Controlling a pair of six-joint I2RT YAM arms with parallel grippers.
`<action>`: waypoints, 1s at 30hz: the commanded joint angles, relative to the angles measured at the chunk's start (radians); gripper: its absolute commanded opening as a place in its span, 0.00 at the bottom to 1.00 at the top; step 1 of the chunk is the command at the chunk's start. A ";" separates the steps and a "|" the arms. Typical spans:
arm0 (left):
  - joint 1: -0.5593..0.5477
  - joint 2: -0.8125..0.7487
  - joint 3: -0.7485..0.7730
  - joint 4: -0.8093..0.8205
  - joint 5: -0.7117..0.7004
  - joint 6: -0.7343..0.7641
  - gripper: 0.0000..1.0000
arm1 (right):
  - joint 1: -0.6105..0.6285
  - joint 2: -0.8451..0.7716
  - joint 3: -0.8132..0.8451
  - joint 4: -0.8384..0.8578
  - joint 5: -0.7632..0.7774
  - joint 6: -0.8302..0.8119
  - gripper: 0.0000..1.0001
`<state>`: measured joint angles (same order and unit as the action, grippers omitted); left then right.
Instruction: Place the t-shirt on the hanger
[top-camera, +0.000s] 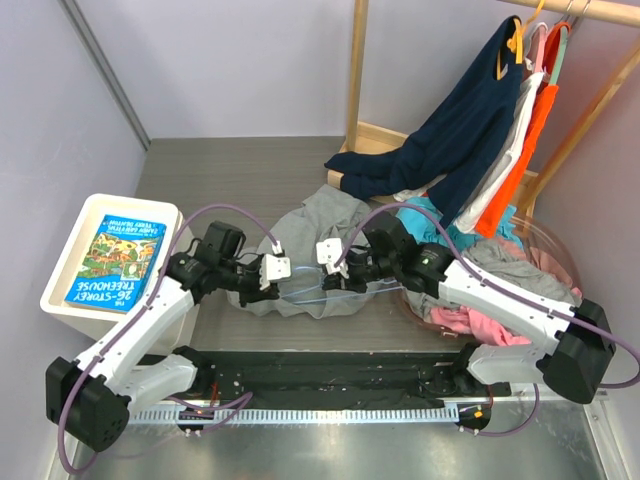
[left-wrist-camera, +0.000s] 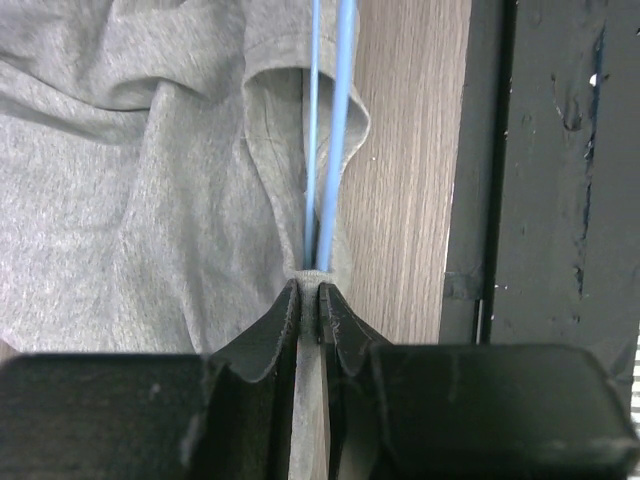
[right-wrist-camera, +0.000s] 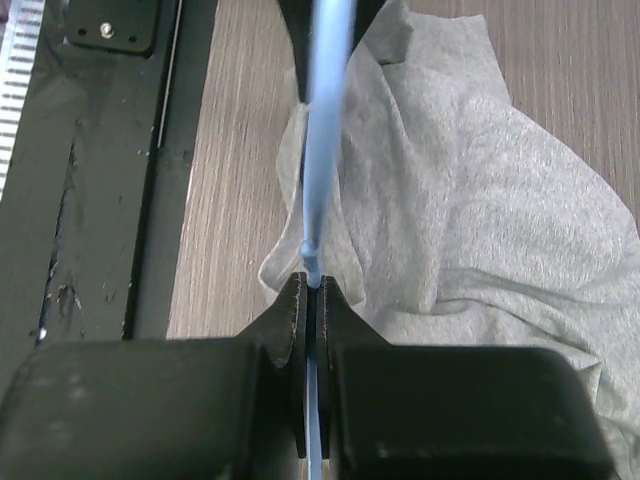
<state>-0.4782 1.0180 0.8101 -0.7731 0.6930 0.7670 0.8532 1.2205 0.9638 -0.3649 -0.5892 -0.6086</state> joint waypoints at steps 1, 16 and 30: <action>-0.014 -0.006 0.044 0.046 0.062 -0.041 0.13 | 0.003 0.034 0.001 0.197 -0.041 0.069 0.01; -0.016 -0.016 0.050 0.043 0.034 -0.078 0.18 | 0.003 0.047 -0.037 0.320 -0.063 0.127 0.01; 0.153 -0.088 -0.043 -0.186 -0.012 0.238 0.62 | 0.003 0.022 -0.099 0.319 -0.064 0.119 0.01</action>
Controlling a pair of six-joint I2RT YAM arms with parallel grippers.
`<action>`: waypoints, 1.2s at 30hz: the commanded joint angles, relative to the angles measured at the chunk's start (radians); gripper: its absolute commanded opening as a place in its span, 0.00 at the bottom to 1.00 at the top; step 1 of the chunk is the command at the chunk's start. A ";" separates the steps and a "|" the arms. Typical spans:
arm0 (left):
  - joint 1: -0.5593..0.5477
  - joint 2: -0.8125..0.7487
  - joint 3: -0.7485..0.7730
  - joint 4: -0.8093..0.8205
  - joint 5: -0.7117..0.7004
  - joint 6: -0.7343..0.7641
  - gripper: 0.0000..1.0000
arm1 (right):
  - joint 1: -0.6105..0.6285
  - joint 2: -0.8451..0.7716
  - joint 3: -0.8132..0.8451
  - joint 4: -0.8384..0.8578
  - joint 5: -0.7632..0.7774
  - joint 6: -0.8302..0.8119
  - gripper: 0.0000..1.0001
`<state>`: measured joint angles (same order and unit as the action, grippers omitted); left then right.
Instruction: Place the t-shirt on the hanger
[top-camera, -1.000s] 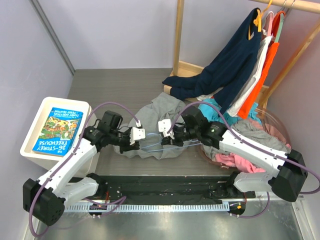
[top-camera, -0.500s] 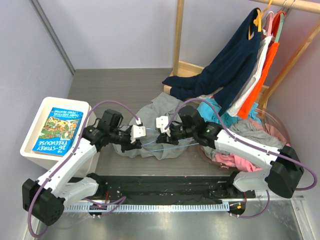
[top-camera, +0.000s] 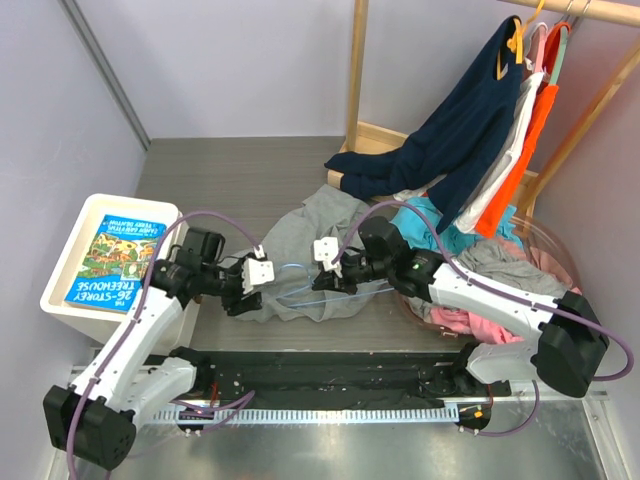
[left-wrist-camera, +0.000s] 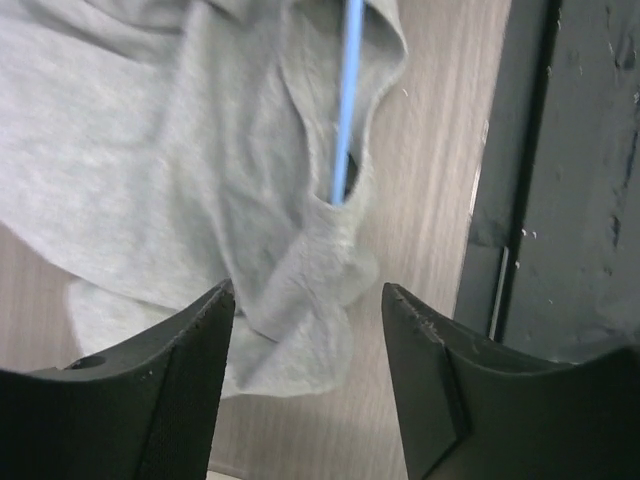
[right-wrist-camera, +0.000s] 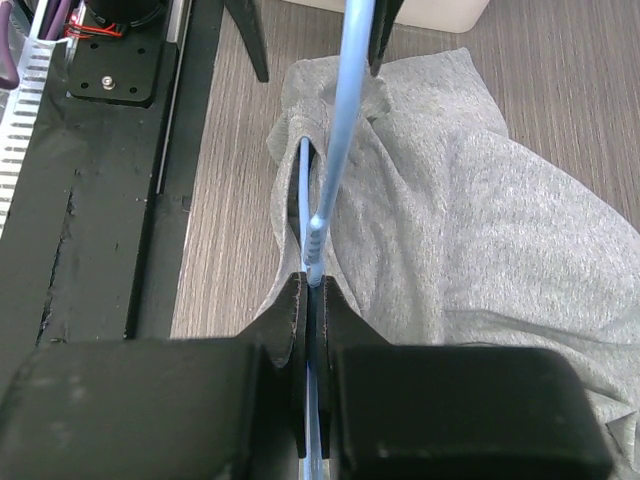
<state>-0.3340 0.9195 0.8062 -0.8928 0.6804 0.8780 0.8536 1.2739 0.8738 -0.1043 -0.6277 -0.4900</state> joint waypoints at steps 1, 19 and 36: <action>0.010 0.013 -0.045 -0.060 -0.007 0.133 0.62 | 0.002 -0.033 -0.010 0.063 -0.027 0.001 0.01; -0.057 0.114 -0.070 0.121 0.119 0.006 0.19 | 0.002 -0.004 -0.036 0.198 -0.050 0.097 0.01; -0.096 -0.079 -0.119 0.371 0.160 -0.301 0.15 | 0.002 0.028 -0.058 0.397 -0.035 0.323 0.01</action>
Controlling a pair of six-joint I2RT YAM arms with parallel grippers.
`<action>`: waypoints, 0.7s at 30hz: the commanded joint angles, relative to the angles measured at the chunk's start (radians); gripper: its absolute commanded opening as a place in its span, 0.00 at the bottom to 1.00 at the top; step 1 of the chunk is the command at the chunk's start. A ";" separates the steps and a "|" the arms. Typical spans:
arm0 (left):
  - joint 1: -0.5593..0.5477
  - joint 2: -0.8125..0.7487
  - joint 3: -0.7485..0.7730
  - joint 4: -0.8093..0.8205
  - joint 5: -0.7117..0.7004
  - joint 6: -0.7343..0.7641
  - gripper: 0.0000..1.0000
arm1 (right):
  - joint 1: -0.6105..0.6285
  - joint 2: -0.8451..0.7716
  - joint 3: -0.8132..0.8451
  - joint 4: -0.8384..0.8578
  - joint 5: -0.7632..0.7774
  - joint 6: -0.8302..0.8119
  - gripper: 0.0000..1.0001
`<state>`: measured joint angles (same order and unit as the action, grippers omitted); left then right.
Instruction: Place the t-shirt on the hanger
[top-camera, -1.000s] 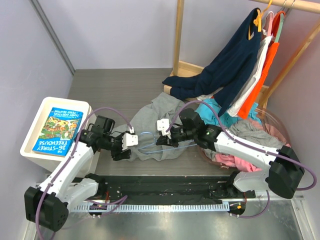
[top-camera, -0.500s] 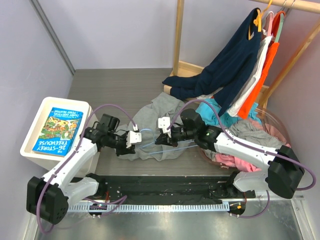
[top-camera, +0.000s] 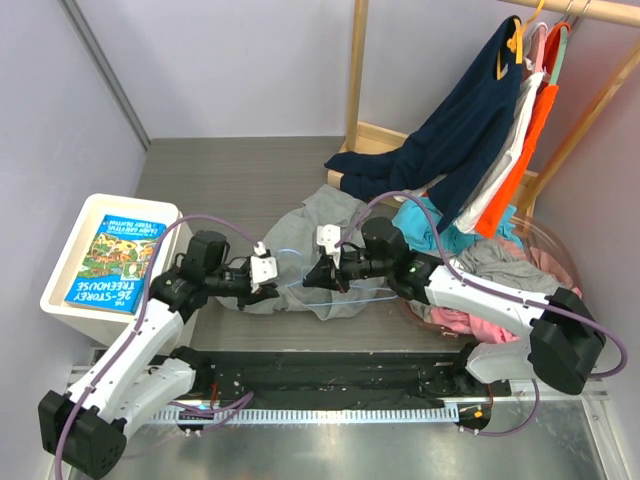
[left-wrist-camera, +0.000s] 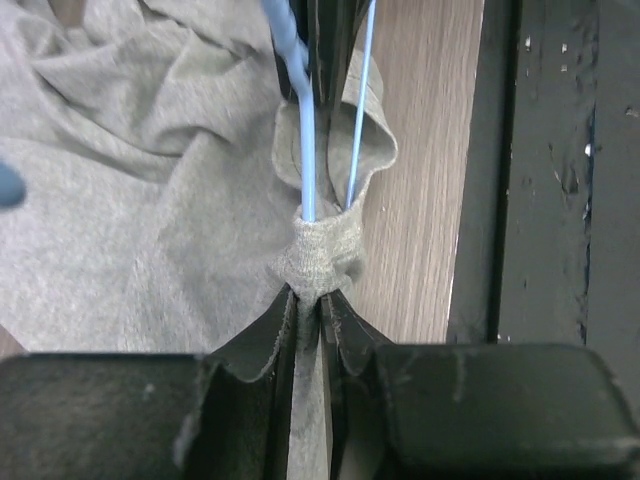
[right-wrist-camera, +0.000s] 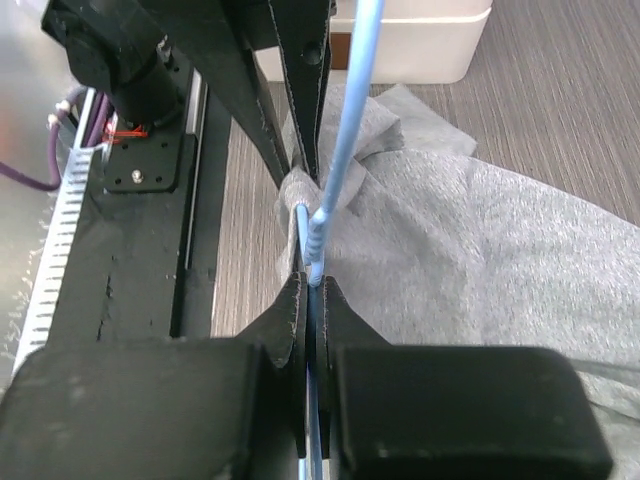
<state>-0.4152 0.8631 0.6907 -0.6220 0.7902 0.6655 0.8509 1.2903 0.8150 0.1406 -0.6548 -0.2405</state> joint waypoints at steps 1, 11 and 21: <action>-0.016 -0.021 0.000 0.105 0.053 -0.098 0.16 | 0.005 0.018 0.004 0.163 -0.008 0.098 0.01; -0.063 0.001 0.012 0.198 0.034 -0.195 0.21 | 0.005 0.055 0.032 0.246 -0.020 0.159 0.01; -0.094 0.020 0.032 0.239 -0.017 -0.242 0.04 | 0.014 0.061 0.058 0.263 -0.022 0.164 0.01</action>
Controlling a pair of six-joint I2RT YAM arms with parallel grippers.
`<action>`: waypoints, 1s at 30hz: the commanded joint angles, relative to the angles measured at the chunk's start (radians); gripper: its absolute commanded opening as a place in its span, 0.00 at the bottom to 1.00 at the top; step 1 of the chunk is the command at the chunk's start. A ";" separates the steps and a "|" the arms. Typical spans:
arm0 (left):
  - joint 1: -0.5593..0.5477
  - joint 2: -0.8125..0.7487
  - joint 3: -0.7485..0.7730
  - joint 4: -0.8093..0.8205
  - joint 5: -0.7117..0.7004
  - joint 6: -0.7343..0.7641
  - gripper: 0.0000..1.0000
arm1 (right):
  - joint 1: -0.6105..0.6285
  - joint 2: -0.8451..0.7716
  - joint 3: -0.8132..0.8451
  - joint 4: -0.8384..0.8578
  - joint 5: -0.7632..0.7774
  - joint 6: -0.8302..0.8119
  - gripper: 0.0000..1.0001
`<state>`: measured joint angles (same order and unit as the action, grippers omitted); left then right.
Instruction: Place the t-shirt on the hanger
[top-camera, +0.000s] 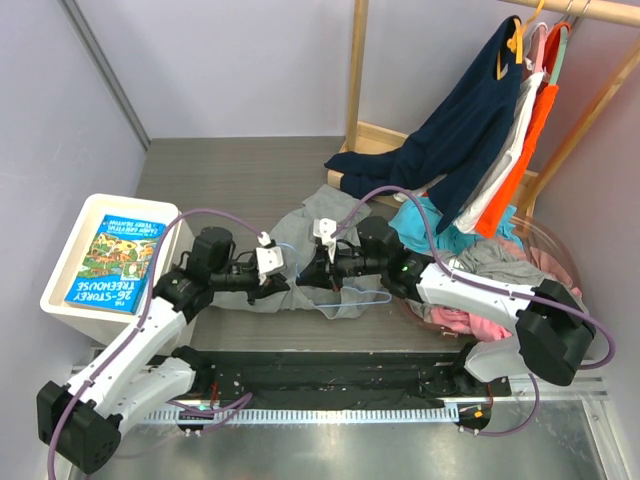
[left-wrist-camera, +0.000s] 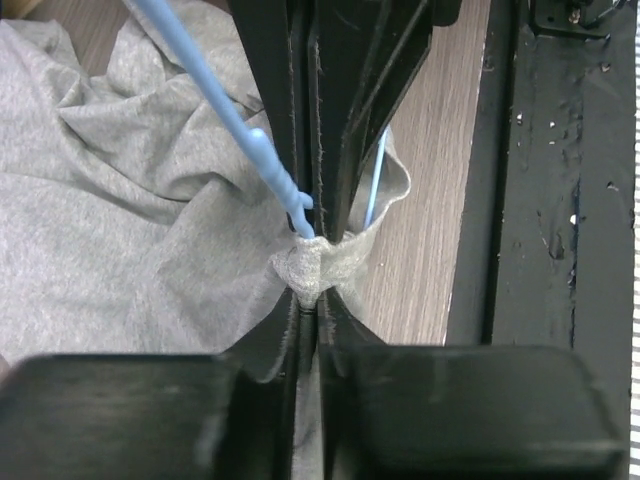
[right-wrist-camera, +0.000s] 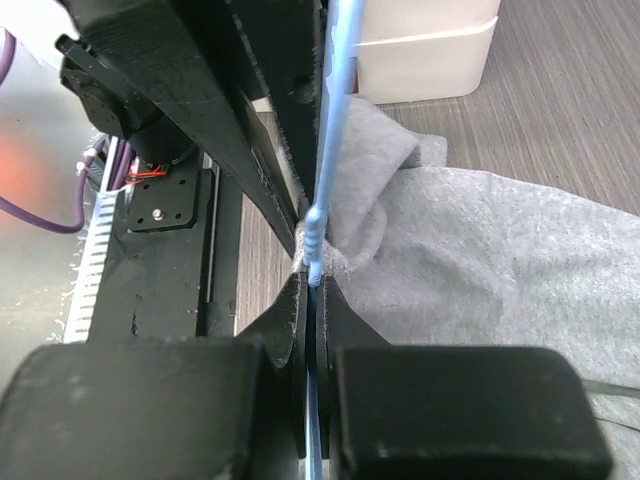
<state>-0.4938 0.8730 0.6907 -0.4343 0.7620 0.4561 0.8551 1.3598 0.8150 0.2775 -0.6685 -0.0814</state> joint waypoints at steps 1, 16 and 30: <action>-0.015 0.009 0.036 0.042 0.002 -0.030 0.00 | 0.010 -0.016 0.062 0.111 -0.009 -0.004 0.01; -0.017 -0.089 0.107 -0.316 -0.027 0.319 0.00 | -0.096 -0.088 0.283 -0.562 0.242 0.034 0.93; -0.028 -0.086 0.110 -0.302 -0.053 0.316 0.00 | -0.099 0.038 0.280 -0.897 0.254 -0.203 0.76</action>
<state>-0.5137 0.7898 0.7650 -0.7536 0.7059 0.7887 0.7452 1.3735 1.0702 -0.5789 -0.4080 -0.2584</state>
